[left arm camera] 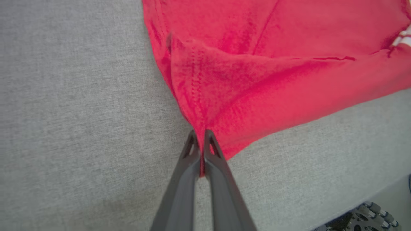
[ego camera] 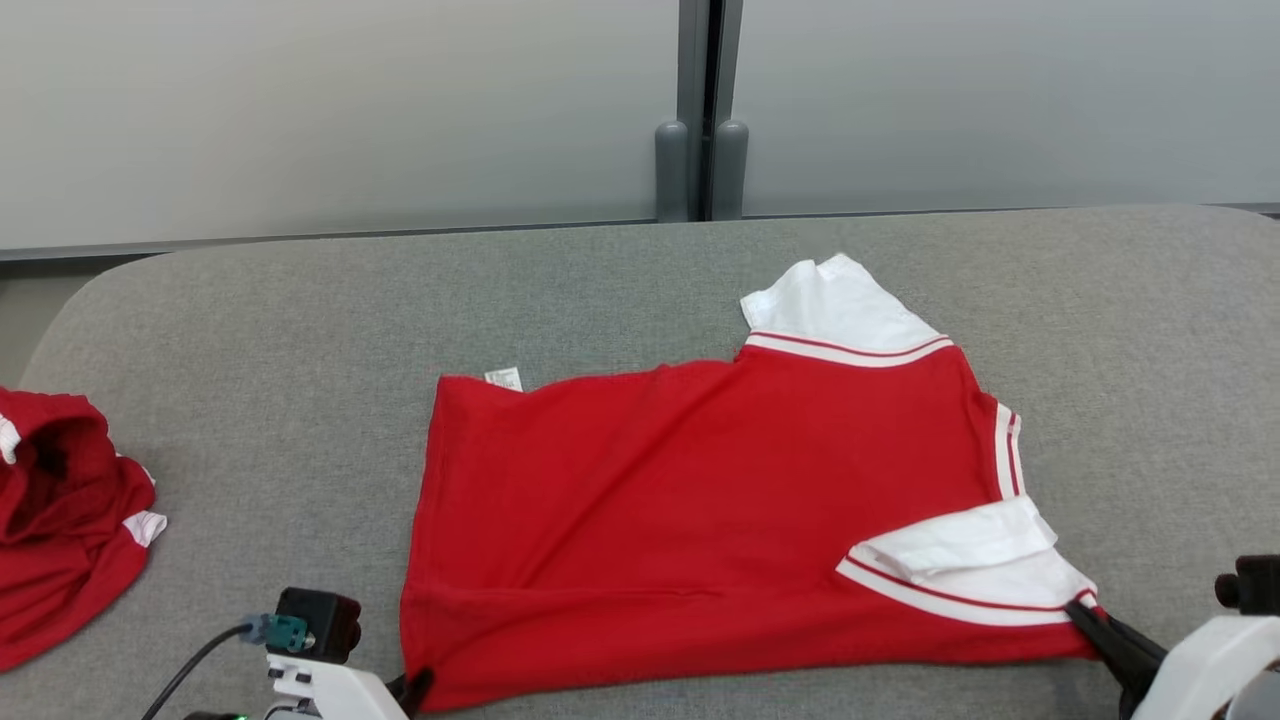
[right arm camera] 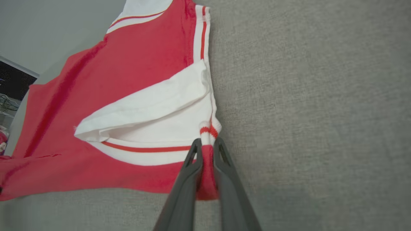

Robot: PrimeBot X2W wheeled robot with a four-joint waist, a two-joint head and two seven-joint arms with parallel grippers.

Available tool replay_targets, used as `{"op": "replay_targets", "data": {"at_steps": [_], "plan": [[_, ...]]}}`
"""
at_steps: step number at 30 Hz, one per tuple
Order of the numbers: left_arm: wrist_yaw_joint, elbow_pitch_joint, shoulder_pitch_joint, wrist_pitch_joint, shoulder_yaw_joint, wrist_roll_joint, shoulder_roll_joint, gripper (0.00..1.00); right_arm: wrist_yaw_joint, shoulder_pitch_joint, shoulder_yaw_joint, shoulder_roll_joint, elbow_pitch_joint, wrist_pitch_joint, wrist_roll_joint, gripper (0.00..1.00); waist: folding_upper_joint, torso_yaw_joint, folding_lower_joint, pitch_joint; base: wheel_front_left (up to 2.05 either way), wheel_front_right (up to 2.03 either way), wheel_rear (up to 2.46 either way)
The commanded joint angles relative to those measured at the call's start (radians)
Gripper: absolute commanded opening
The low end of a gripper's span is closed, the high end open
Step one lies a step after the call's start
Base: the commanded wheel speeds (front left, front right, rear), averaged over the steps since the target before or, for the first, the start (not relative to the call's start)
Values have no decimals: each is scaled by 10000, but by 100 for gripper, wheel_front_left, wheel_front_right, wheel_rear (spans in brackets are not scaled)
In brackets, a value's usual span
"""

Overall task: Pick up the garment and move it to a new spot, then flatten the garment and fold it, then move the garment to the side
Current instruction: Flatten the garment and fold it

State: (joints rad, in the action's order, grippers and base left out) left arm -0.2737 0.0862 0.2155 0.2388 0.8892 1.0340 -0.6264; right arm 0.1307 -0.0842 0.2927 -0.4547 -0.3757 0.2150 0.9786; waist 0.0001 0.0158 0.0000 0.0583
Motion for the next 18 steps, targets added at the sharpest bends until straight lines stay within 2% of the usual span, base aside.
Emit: {"op": "replay_targets", "data": {"at_steps": [1,6,11,12,13,14,18], "plan": [[-119,-203,-266,148,22,80,-205,0,2,471,-246,-145,290,213,-30,0,-1,-82,0,-64,0,0,0],[-461,-847,-650,428,-13,305,-608,0,2,1585,-1045,28,1189,906,-325,0,-1,-196,0,-32,0,0,0],[-778,-1187,-869,433,-82,325,-776,0,2,2216,-1756,407,1814,1475,-647,0,-1,-309,0,15,0,0,0],[-881,-1216,-880,397,-98,274,-797,36,2,2311,-1912,542,1935,1609,-747,11,-1,-330,0,30,0,0,0],[-954,-1247,-894,426,-88,255,-803,89,2,2392,-2060,663,2060,1747,-872,42,-1,-348,0,41,0,0,0],[-1006,-1289,-928,492,-55,267,-815,100,2,2448,-2248,785,2218,1799,-983,100,-1,-363,0,50,0,0,0],[-1222,-1510,-882,374,-161,142,-970,100,5,2595,-2835,1216,2798,2103,-1486,100,-1,-378,0,74,0,0,0]]}}
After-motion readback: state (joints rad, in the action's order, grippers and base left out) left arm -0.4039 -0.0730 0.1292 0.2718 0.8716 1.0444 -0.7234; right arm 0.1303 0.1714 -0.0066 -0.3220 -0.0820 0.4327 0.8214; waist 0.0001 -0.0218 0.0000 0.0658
